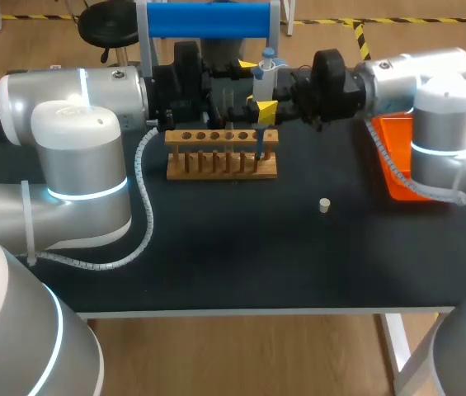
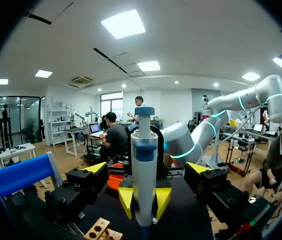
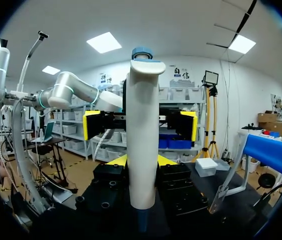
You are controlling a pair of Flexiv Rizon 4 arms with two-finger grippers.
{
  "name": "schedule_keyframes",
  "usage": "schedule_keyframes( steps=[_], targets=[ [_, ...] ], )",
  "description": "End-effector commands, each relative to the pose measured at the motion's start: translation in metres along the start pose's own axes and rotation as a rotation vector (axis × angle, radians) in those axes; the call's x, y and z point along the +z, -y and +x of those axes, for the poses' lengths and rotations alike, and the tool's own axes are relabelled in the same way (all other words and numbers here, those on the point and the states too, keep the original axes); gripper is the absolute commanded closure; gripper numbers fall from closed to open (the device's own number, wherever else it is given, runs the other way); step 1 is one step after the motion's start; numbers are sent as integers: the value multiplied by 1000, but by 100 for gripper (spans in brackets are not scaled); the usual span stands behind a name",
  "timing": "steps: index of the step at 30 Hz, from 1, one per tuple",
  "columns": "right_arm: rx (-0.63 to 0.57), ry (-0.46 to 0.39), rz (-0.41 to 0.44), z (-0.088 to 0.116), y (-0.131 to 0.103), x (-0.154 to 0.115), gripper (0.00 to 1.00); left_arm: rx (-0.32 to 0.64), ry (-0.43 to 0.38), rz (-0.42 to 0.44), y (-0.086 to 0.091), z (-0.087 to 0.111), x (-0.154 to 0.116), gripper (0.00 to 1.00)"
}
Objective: Invert the test tube, pick up the pipette, mount the tip to pipette, aspirate from beaker and dispense into the tube, eject the tip, return the pipette, and cap with the stopper.
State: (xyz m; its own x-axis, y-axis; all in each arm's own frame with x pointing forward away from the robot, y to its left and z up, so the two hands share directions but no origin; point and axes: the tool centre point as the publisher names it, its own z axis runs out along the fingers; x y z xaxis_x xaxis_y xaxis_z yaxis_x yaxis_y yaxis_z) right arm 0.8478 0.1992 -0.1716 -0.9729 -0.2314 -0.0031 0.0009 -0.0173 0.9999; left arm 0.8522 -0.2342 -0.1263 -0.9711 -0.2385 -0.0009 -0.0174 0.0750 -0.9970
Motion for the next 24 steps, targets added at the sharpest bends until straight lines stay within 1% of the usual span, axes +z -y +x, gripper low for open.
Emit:
schedule_keyframes(
  steps=[1, 2, 3, 4, 6, 7, 8, 24],
  targets=[
    [-2, 6, 3, 0, 0, 3, 100, 1, 0, 3, -1, 0, 0, 28],
    [-3, 5, 4, 0, -1, 3, 100, 1, 0, 3, -1, 0, 0, 25],
    [-3, 5, 4, 0, -1, 3, 100, 1, 0, 3, -1, 0, 0, 38],
    [-4, 6, 2, 0, -1, 3, 100, 1, 0, 3, -1, 0, 0, 60],
    [-2, 7, 0, 0, -1, 4, 100, 1, 0, 3, -1, 0, 0, 68],
    [-1, 7, -1, -1, -1, 4, 100, 1, 0, 3, -1, 0, 0, 98],
    [-1, 6, -1, -1, -1, 4, 100, 1, 0, 3, -1, 0, 0, 100],
    [1, 2, 0, -3, 1, 5, 100, 1, 0, 3, -1, 0, 0, 100]
  ],
)
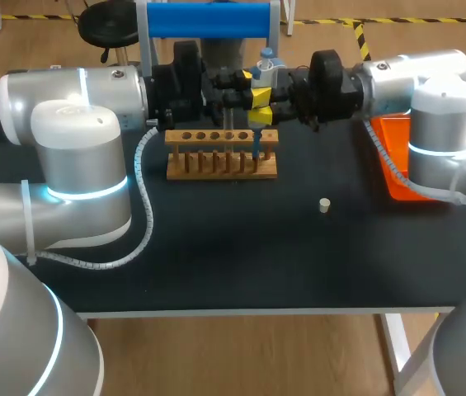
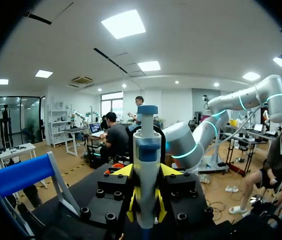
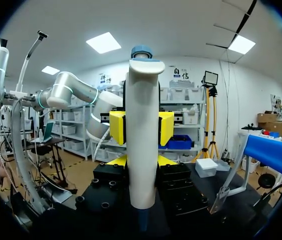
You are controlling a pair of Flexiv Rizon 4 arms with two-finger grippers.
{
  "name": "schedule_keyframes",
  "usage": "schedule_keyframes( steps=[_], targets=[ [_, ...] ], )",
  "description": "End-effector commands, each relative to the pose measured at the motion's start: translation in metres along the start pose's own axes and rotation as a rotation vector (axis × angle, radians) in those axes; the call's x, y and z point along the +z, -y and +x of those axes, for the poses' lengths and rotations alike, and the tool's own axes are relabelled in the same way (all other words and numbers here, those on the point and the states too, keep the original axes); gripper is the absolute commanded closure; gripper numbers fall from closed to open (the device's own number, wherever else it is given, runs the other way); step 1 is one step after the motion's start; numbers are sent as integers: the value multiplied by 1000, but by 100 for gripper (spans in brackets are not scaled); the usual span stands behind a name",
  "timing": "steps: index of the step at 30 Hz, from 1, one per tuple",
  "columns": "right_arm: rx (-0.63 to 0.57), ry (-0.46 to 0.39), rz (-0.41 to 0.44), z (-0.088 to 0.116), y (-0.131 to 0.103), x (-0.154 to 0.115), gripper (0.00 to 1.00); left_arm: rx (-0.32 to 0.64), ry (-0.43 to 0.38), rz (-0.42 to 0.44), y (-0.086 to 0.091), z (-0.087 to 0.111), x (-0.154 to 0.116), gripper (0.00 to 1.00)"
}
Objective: Invert the test tube, pick up the pipette, mount the tip to pipette, aspirate from beaker and dispense into the tube, eject the tip, return the pipette, and cap with the stopper.
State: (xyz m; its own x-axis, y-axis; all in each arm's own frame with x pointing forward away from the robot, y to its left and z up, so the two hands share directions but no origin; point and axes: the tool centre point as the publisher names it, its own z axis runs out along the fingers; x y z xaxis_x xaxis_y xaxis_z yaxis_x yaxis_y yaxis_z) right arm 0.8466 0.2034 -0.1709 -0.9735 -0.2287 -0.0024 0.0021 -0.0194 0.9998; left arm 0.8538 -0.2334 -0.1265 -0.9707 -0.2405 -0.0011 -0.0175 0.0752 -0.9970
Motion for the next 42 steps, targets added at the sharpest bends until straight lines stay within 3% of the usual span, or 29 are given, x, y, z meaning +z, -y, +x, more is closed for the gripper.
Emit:
schedule_keyframes(
  steps=[1, 2, 3, 4, 5, 14, 25, 33, 42],
  targets=[
    [0, -3, 4, -3, 1, 1, 100, 1, -2, 3, -1, 2, 1, 100],
    [0, -4, 6, -3, 1, 1, 100, 1, -2, 3, -1, 2, 1, 100],
    [0, -6, 10, -3, 2, 0, 80, 1, -2, 3, -1, 2, 1, 100],
    [1, -7, 11, -3, 2, 0, 50, 1, -2, 3, -1, 2, 1, 100],
    [2, -7, 13, -3, 3, -1, 0, 1, -2, 3, -1, 2, 1, 100],
    [4, -16, 15, 3, 2, -17, 0, 1, -2, 3, -1, 2, 1, 100],
    [0, 33, 25, 5, -1, -72, 0, 1, -2, 3, -1, 2, 1, 100],
    [26, 145, 76, -27, 1, -101, 0, 1, -2, 3, -1, 2, 1, 100],
    [63, 267, 120, -83, -9, -102, 0, 1, -2, 3, -1, 2, 1, 100]
  ],
)
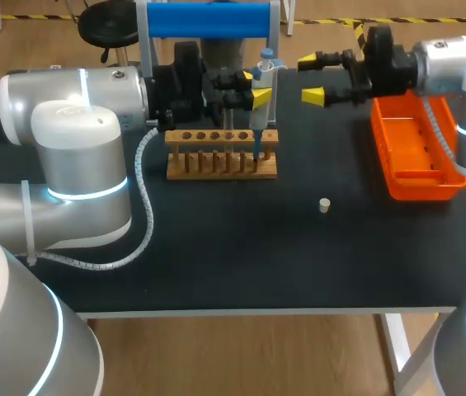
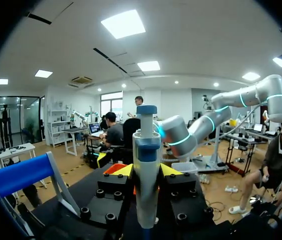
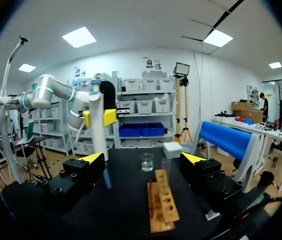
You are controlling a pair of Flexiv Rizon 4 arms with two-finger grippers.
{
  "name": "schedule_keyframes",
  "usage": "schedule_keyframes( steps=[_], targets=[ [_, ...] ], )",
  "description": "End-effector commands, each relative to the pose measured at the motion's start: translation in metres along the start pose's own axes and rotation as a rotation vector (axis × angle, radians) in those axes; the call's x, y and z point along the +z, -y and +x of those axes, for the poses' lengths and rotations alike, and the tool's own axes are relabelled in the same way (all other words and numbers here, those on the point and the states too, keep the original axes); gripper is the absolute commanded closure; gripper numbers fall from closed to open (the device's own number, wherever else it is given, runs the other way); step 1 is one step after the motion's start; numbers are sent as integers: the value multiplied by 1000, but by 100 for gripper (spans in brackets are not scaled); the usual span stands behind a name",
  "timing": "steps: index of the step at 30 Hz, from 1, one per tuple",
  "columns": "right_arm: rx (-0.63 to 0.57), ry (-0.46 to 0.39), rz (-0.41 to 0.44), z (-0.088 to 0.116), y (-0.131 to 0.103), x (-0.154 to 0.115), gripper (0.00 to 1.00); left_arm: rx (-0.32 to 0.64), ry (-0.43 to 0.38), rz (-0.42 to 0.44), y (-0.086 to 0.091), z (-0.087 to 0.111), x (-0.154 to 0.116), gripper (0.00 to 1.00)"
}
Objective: Invert the test tube, pick up the pipette, mount the tip to pipette, aspirate from beaker and dispense into the tube, eject the tip, return the pipette, and cap with the stopper.
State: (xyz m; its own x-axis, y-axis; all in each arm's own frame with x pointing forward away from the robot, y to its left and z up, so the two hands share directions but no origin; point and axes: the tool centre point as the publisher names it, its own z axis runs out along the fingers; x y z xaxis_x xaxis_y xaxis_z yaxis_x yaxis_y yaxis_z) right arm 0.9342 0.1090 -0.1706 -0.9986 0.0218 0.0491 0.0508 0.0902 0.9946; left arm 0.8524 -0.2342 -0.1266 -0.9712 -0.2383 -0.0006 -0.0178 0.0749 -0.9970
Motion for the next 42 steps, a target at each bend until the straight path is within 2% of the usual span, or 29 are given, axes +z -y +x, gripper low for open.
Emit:
schedule_keyframes(
  steps=[1, 8, 12, 24, 32, 42],
  targets=[
    [9, 28, 9, -24, -13, 18, 0, 1, 0, 3, -1, 0, 0, 100],
    [41, 102, 3, -66, -24, 38, 0, 1, 0, 3, -1, 0, 0, 100],
    [32, 121, 25, -82, -27, 50, 0, 1, 0, 3, -1, 0, 0, 100],
    [16, 208, 91, -126, -23, 65, 0, 1, 0, 3, -1, 0, 0, 100],
    [-4, 250, 137, -138, -15, 69, 0, 1, 0, 3, -1, 0, 0, 100],
    [-11, 270, 158, -140, -12, 71, 0, 1, 0, 3, -1, 0, 0, 100]
  ],
)
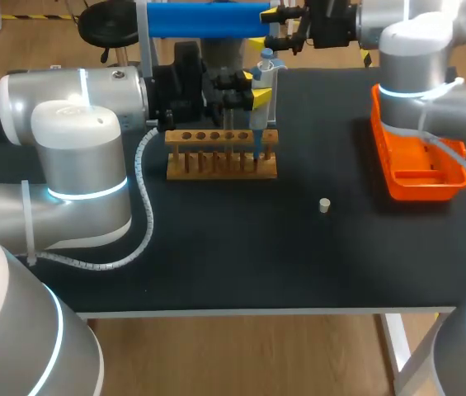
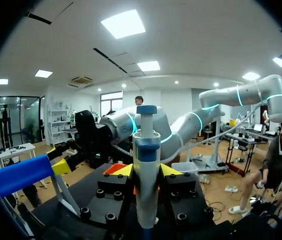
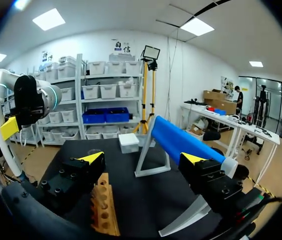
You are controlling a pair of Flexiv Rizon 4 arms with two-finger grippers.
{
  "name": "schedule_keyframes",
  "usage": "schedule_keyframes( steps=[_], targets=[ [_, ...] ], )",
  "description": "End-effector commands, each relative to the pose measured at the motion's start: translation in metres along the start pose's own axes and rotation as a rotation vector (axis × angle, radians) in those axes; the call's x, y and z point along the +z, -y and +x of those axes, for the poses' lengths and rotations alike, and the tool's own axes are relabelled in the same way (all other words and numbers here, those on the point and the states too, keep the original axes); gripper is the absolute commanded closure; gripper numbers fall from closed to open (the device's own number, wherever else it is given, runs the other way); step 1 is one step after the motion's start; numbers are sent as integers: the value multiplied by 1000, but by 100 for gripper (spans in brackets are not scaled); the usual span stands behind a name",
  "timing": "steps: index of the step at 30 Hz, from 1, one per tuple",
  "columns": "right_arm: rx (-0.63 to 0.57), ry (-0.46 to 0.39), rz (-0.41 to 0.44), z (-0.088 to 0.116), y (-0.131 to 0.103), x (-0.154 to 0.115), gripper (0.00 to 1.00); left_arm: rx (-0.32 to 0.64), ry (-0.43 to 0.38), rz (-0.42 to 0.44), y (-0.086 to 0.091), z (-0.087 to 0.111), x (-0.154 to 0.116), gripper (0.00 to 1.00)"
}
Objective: Invert the test tube, pick up the pipette, mount the tip to pipette, aspirate from beaker and dispense into the tube, eject the tip, return the pipette, and cap with the stopper.
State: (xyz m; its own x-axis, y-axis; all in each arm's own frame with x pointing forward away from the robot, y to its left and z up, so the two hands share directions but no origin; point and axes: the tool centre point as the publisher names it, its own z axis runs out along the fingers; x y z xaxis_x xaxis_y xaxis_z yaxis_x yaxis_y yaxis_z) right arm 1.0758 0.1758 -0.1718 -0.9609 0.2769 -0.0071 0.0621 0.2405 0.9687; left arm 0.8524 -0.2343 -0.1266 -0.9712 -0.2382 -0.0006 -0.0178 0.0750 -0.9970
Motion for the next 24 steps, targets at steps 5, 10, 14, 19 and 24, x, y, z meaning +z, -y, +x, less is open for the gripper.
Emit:
schedule_keyframes(
  steps=[5, 10, 14, 19, 24],
  targets=[
    [-9, 7, 7, 2, 0, 1, 0, 1, 1, 3, -1, 0, 0, 100],
    [-9, 7, 7, 2, 0, 1, 0, 1, 1, 3, -1, 0, 0, 100],
    [-9, 7, 7, 2, 0, 1, 0, 1, 1, 3, -1, 0, 0, 100],
    [-9, 7, 7, 2, 0, 1, 0, 1, 1, 3, -1, 0, 0, 100],
    [-9, 7, 7, 2, 0, 1, 0, 1, 1, 3, -1, 0, 0, 100]
  ],
)
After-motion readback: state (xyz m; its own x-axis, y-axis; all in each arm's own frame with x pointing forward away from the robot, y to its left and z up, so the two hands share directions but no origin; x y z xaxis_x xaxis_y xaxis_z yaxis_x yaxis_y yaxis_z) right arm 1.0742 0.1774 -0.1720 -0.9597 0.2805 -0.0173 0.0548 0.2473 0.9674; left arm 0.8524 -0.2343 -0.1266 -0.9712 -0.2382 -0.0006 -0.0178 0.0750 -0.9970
